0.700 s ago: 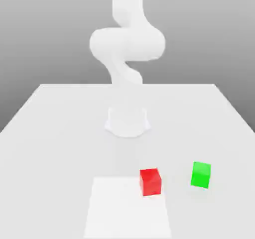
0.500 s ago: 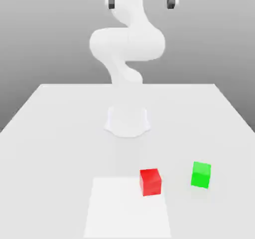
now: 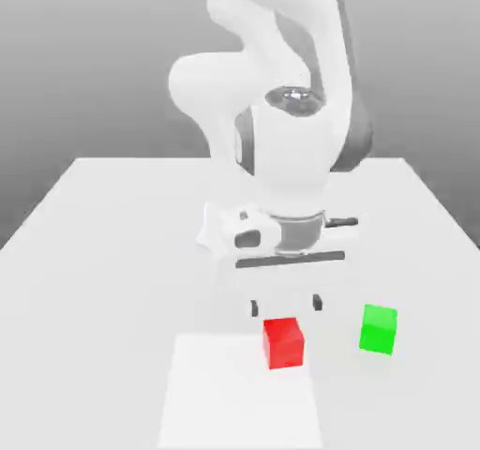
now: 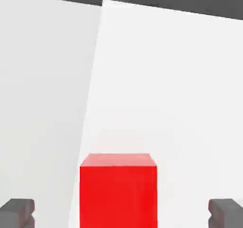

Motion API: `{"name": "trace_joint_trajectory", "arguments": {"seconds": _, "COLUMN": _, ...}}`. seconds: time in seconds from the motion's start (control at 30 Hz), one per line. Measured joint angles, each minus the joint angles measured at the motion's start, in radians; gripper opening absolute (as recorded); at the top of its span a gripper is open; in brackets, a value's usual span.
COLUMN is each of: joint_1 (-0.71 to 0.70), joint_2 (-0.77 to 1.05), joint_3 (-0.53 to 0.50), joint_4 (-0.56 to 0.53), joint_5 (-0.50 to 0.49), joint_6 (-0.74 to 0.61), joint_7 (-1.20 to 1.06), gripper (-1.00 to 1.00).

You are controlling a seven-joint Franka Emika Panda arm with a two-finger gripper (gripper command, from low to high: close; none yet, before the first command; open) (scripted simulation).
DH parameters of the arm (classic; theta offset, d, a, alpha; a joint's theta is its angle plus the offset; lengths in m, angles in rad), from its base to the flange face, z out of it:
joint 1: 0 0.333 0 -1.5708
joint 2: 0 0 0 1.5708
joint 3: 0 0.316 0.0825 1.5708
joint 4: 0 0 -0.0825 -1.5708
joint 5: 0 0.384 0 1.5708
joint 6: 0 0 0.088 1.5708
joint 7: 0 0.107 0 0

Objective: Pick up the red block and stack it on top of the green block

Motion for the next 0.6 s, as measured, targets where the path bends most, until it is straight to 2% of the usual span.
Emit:
{"name": "trace_joint_trajectory", "arguments": {"seconds": 0.1, "joint_1": 0.026, "joint_2": 0.11, "joint_3": -0.034, "joint_4": 0.014, "joint_5": -0.036, "joint_6": 0.094, "joint_7": 0.026, "gripper": 0.0}}
{"name": "trace_joint_trajectory", "arguments": {"seconds": 0.13, "joint_1": 0.035, "joint_2": 0.138, "joint_3": -0.045, "joint_4": 0.017, "joint_5": -0.042, "joint_6": 0.118, "joint_7": 0.03, "gripper": -1.0}}
{"name": "trace_joint_trajectory", "arguments": {"seconds": 0.37, "joint_1": 0.035, "joint_2": 0.141, "joint_3": -0.045, "joint_4": 0.018, "joint_5": -0.046, "joint_6": 0.12, "joint_7": 0.034, "gripper": -1.0}}
{"name": "trace_joint_trajectory", "arguments": {"seconds": 0.6, "joint_1": 0.023, "joint_2": -0.087, "joint_3": -0.013, "joint_4": -0.015, "joint_5": 0.026, "joint_6": -0.075, "joint_7": -0.019, "gripper": -1.0}}
